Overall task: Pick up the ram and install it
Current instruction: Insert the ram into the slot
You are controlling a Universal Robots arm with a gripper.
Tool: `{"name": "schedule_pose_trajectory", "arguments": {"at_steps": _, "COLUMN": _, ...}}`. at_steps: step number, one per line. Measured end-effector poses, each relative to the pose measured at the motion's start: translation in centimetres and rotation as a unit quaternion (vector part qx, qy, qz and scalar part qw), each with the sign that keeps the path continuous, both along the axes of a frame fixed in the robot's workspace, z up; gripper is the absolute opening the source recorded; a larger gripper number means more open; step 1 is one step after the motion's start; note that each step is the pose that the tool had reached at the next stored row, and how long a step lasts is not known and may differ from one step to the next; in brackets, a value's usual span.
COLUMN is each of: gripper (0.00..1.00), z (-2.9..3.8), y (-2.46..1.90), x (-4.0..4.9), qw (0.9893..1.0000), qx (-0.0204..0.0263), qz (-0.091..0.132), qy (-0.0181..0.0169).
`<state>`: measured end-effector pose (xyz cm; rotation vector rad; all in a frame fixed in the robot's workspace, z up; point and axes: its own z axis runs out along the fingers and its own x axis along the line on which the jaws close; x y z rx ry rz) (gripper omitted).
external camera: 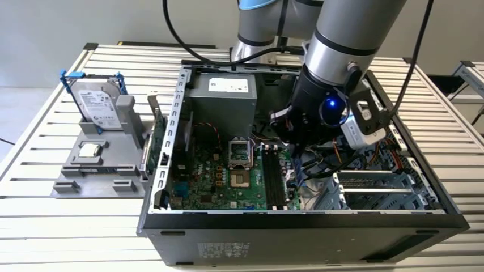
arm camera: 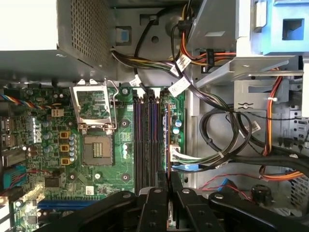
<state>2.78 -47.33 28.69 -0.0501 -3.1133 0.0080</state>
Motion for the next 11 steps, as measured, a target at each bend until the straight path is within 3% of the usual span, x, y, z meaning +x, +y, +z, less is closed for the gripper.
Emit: {"name": "schedule_pose_trajectory", "arguments": {"at_steps": 11, "gripper": 0.0, "z": -1.12, "y": 0.0, "x": -0.17, "qw": 1.0, "qx": -0.0001, "qz": 0.008, "qy": 0.0}}
